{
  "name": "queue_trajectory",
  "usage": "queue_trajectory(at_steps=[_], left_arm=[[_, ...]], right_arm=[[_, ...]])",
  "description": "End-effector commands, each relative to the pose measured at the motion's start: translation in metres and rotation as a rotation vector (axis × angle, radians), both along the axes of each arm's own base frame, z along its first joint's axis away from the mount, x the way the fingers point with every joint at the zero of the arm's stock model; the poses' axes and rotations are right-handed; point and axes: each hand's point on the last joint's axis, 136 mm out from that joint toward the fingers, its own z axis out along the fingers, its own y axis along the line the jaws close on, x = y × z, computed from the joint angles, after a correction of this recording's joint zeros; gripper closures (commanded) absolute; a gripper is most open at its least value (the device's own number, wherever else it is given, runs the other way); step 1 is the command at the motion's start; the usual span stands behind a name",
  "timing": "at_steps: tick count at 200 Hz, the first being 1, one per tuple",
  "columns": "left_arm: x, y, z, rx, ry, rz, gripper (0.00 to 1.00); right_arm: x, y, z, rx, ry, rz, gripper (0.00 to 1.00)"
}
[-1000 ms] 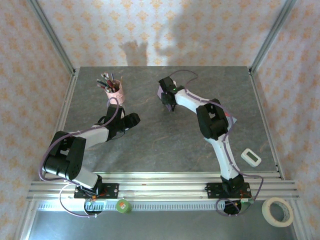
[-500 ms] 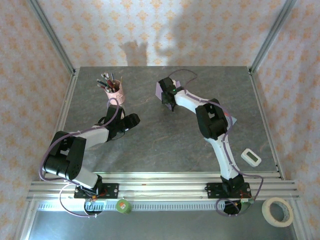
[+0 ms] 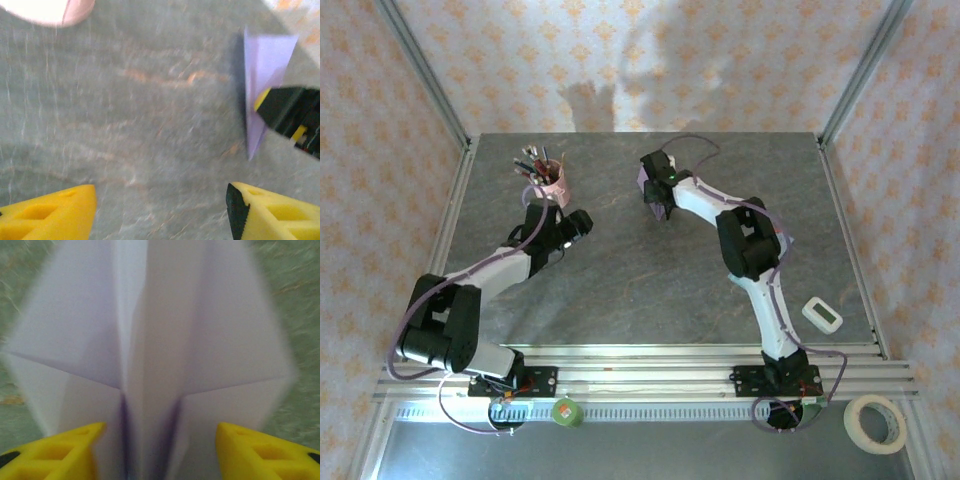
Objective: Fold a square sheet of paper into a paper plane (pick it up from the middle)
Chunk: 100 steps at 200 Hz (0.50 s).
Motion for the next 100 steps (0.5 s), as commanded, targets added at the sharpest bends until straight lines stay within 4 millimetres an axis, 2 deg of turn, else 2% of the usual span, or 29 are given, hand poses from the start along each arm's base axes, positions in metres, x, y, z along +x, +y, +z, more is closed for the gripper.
queue_trajectory(at_steps=[1, 21, 45, 62, 74, 94, 100], left_arm=[[0.015, 0.027, 0.041, 0.051, -0.096, 0.115, 0.26], [0.018, 0.047, 0.063, 0.083, -0.149, 0.187, 0.22], [0.014, 0.075, 0.086, 0.155, -0.214, 0.292, 0.13], [0.006, 0.096, 0.098, 0.223, -0.265, 0.378, 0.06], [0.000, 0.110, 0.104, 0.271, -0.306, 0.435, 0.01], [-0.013, 0.134, 0.107, 0.369, -0.360, 0.536, 0.01], [-0.018, 0.141, 0.106, 0.400, -0.370, 0.566, 0.01]], right_arm=[[0.006, -0.008, 0.092, 0.102, -0.162, -0.045, 0.39], [0.000, -0.018, 0.122, 0.146, -0.230, -0.067, 0.35], [-0.012, -0.047, 0.155, 0.171, -0.331, -0.124, 0.30], [-0.024, -0.085, 0.177, 0.165, -0.427, -0.209, 0.25], [-0.038, -0.118, 0.184, 0.152, -0.492, -0.284, 0.19], [-0.063, -0.176, 0.187, 0.136, -0.582, -0.422, 0.02], [-0.071, -0.192, 0.185, 0.125, -0.603, -0.463, 0.00]])
